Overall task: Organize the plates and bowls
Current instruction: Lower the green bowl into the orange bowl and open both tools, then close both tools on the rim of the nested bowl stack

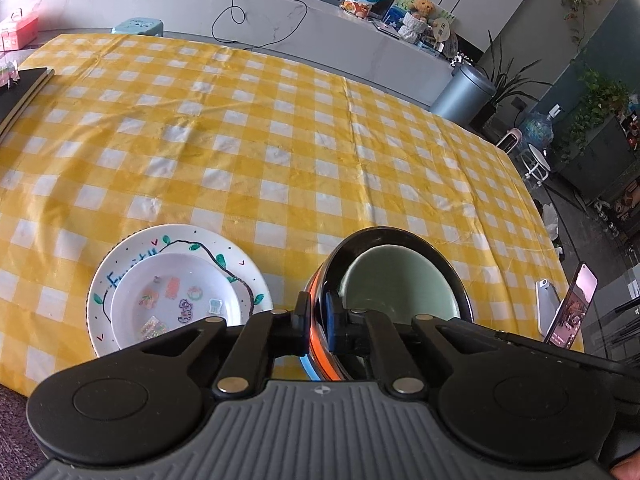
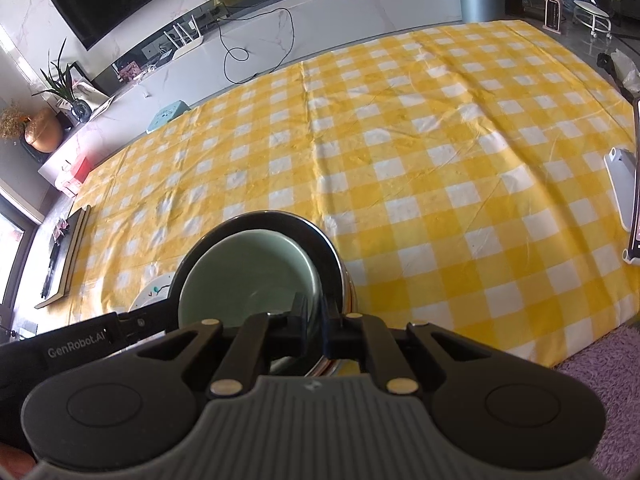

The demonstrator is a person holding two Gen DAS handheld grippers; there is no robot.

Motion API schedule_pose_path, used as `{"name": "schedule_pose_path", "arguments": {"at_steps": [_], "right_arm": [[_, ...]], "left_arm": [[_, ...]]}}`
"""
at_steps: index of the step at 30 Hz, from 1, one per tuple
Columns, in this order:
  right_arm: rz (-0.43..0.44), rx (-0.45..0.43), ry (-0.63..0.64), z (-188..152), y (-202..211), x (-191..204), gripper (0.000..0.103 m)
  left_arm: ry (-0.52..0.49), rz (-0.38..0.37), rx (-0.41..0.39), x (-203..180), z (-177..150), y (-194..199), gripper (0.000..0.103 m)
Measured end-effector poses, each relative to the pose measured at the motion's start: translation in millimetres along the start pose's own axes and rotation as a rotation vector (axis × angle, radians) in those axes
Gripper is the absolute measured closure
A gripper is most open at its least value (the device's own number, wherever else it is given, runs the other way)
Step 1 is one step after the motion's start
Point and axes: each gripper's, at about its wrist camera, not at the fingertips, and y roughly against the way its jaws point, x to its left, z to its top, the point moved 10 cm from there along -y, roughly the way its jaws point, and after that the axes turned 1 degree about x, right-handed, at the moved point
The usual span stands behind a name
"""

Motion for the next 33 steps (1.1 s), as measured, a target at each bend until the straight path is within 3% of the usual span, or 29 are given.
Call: {"name": "schedule_pose_path", "arguments": {"at_steps": [6, 8, 10, 11, 13, 19, 25, 33], "right_arm": [[0.029, -0.027, -0.006, 3, 7, 1, 0.093], [0.044, -0.058, 0.000, 7, 14, 3, 0.090], [0.073, -0.090, -0.008, 11, 20, 5, 0.074], [0.083, -0.109, -0.010, 13, 24, 6, 0.074], [0.076, -0.132, -0.017, 17, 28, 5, 0.066], [0.020, -0.130, -0.082, 18, 22, -15, 0.040], [0.031, -0.060, -0.161, 8, 4, -31, 0.030], [0.117, 0.021, -0.237, -9, -22, -34, 0.030]], "left_arm": [[0.013, -0.004, -0.021, 4, 2, 5, 0.093], [0.021, -0.010, -0.026, 4, 3, 7, 0.086], [0.026, -0.014, -0.040, 5, 4, 9, 0.078], [0.026, -0.015, -0.048, 5, 5, 10, 0.076], [0.022, -0.012, -0.065, 4, 7, 13, 0.060], [0.021, -0.036, -0.106, 0, 10, 17, 0.027], [0.102, -0.062, -0.054, 8, 0, 2, 0.026], [0.233, -0.124, -0.025, 22, -8, -16, 0.027]]}}
